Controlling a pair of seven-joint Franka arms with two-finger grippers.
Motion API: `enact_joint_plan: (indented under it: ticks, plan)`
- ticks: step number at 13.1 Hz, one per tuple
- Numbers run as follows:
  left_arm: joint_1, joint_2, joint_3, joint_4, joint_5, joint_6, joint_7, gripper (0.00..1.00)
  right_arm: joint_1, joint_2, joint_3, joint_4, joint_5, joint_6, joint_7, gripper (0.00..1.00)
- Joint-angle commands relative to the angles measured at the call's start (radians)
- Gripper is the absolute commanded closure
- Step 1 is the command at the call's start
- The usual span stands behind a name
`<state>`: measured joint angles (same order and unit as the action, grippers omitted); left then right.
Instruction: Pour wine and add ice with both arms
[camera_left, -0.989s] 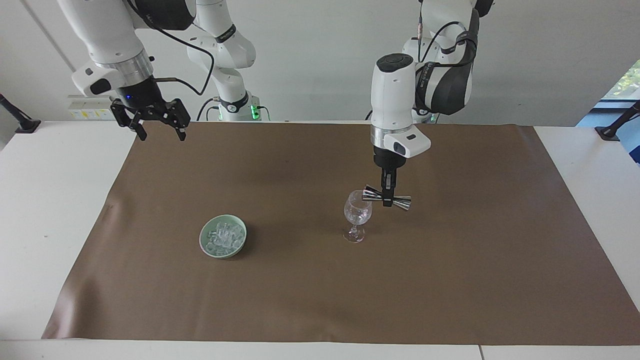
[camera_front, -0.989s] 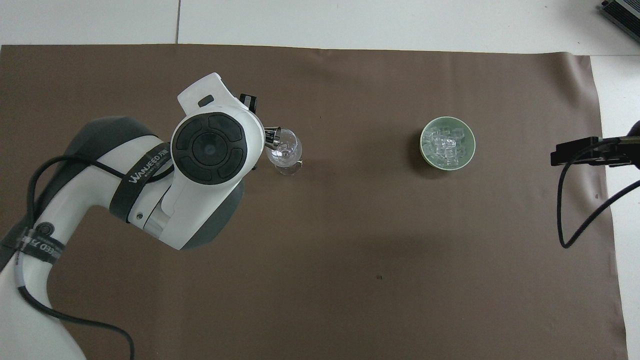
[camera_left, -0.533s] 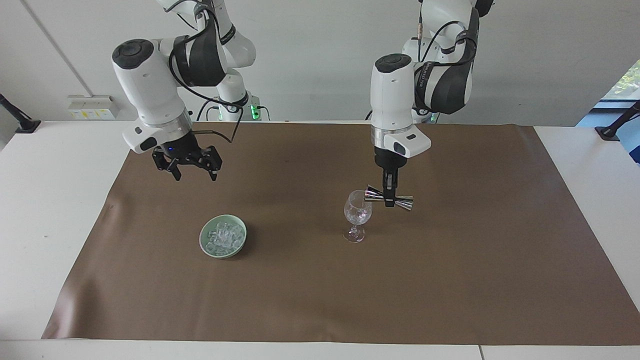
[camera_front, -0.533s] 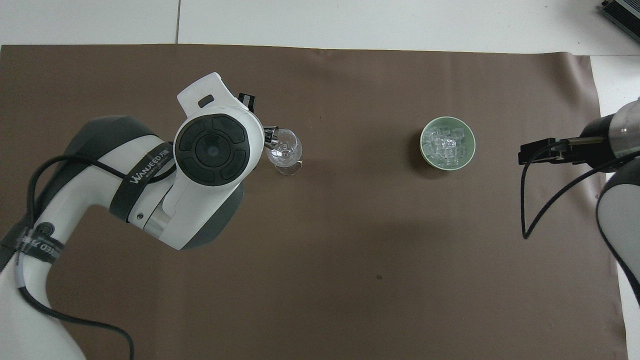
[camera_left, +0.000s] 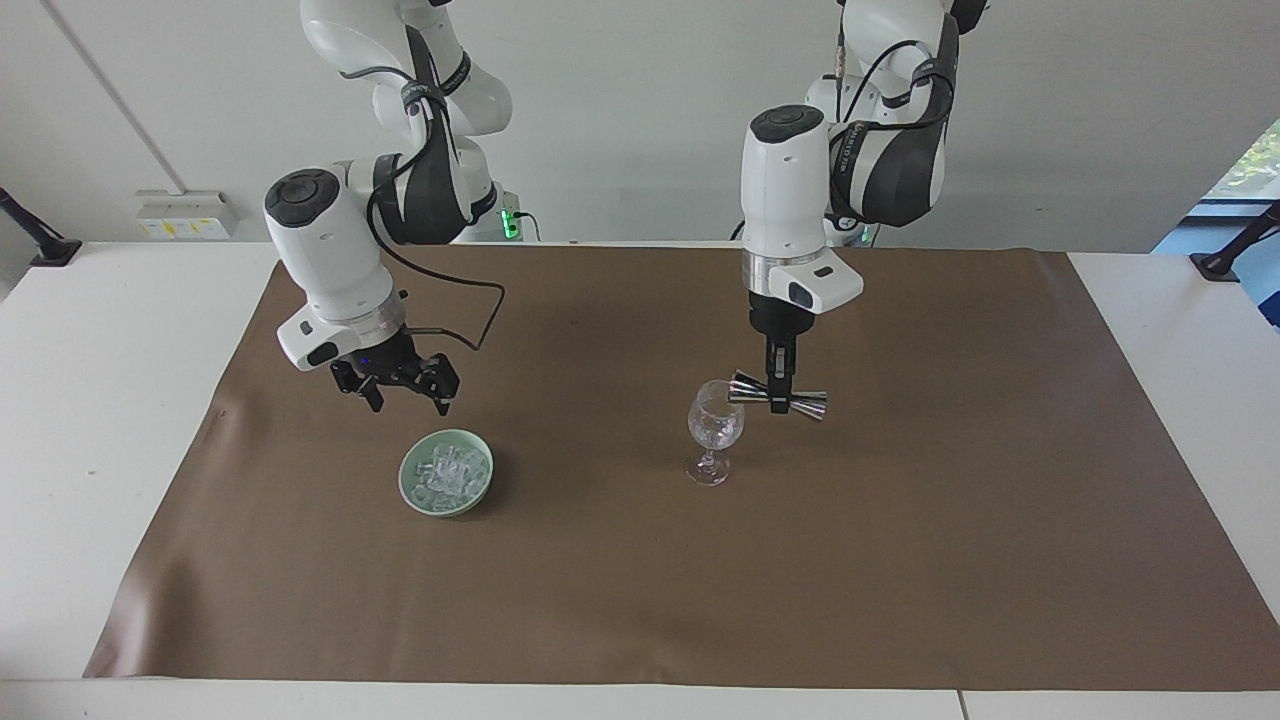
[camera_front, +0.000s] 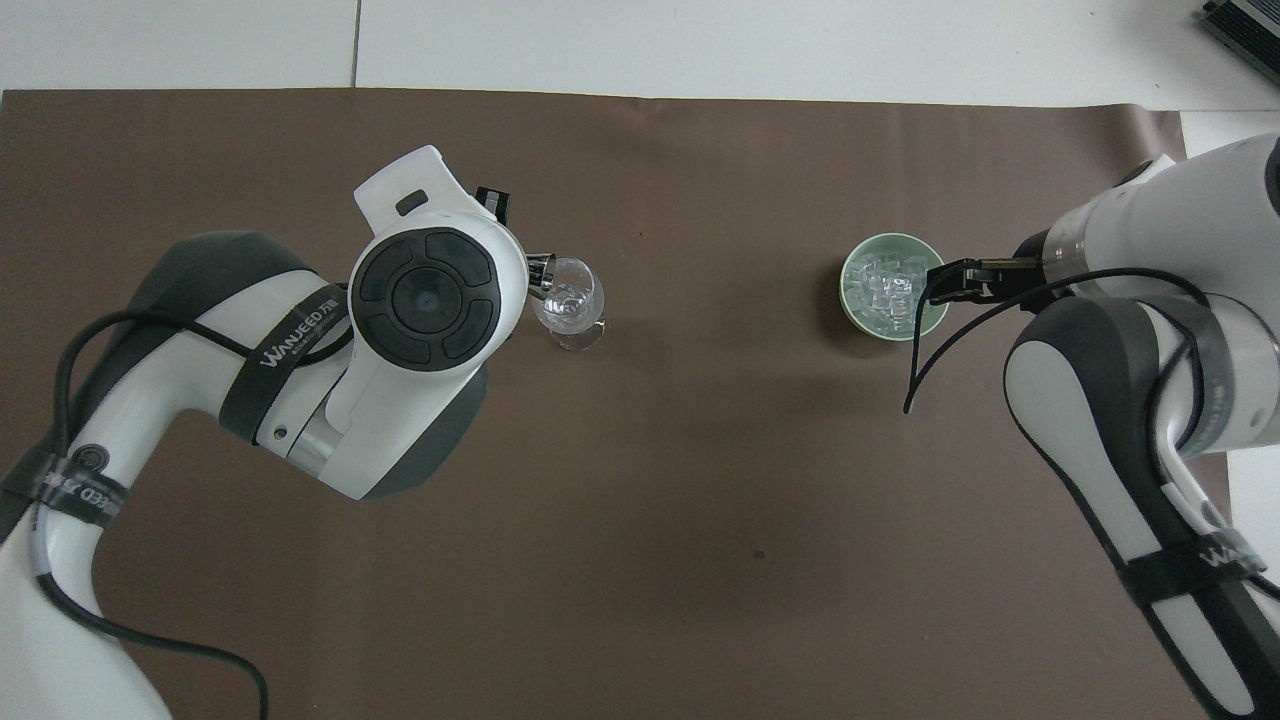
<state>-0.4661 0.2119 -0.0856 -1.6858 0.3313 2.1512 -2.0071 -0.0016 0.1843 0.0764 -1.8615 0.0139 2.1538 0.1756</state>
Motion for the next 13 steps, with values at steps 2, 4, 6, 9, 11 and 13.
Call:
enact_joint_plan:
  ticks: [2, 4, 6, 9, 11, 13]
  plan:
    - [-0.020, 0.010, 0.015, 0.025, 0.008, -0.014, -0.021, 1.00, 0.015, 0.046, 0.002, -0.012, 0.009, 0.075, 0.022, 0.00]
    - [-0.023, 0.012, 0.015, 0.025, 0.012, -0.019, -0.024, 1.00, 0.017, 0.079, 0.002, -0.012, 0.008, 0.116, 0.033, 0.00]
    - [-0.034, 0.014, 0.017, 0.025, 0.020, -0.025, -0.028, 1.00, 0.032, 0.118, 0.002, -0.012, -0.005, 0.159, 0.050, 0.00]
    - [-0.039, 0.014, 0.017, 0.025, 0.047, -0.027, -0.042, 1.00, 0.034, 0.167, 0.000, -0.012, -0.005, 0.225, 0.056, 0.00]
    - [-0.039, 0.014, 0.017, 0.025, 0.064, -0.028, -0.041, 1.00, 0.035, 0.167, 0.000, -0.012, -0.005, 0.230, 0.058, 0.00]
    - [-0.039, 0.014, 0.017, 0.025, 0.074, -0.030, -0.042, 1.00, 0.034, 0.167, 0.000, -0.012, -0.005, 0.229, 0.058, 0.03]
